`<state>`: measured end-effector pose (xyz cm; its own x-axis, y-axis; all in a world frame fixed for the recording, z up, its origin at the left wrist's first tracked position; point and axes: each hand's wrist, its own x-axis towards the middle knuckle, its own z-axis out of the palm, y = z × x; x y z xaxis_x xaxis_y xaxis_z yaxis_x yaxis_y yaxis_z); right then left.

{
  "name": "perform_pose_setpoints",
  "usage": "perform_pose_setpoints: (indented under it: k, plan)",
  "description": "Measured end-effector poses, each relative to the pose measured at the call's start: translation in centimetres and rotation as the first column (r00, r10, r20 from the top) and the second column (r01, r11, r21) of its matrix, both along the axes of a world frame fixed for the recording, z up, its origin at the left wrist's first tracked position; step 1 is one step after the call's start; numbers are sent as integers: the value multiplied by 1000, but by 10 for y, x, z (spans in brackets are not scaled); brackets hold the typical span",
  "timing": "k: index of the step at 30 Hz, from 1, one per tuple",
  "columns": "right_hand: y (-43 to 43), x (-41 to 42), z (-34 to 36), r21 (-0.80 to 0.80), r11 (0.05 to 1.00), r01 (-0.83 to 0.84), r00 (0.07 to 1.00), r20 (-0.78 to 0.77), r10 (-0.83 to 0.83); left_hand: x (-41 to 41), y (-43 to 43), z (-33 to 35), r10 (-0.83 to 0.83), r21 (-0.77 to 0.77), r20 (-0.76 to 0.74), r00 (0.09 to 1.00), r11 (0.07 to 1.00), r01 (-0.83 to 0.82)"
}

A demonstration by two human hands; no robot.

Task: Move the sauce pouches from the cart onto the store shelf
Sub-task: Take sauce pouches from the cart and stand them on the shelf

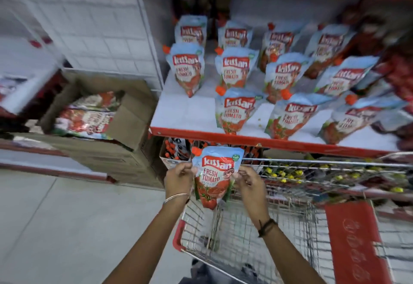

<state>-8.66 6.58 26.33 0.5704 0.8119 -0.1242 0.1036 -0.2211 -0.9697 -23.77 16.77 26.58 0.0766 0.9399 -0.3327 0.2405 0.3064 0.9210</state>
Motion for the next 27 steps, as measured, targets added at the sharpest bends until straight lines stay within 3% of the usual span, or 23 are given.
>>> perform_pose_setpoints:
  k: [6, 10, 18, 27]
  plan:
    - [65, -22, 50, 82, 996, 17, 989, 148, -29, -24, 51, 59, 100, 294, 164, 981, 945, -145]
    - [113, -34, 82, 190, 980, 68, 967, 231, -111, -34, 108, 82, 82, 250, 284, 955, 955, -156]
    - [176, -59, 97, 358, 885, 299, 895, 216, -390, -24, 174, 95, 0, 330, 269, 963, 939, -92]
    - [187, -58, 62, 367, 865, 343, 852, 267, -451, -17, 187, 62, -58, 241, 256, 965, 971, -5]
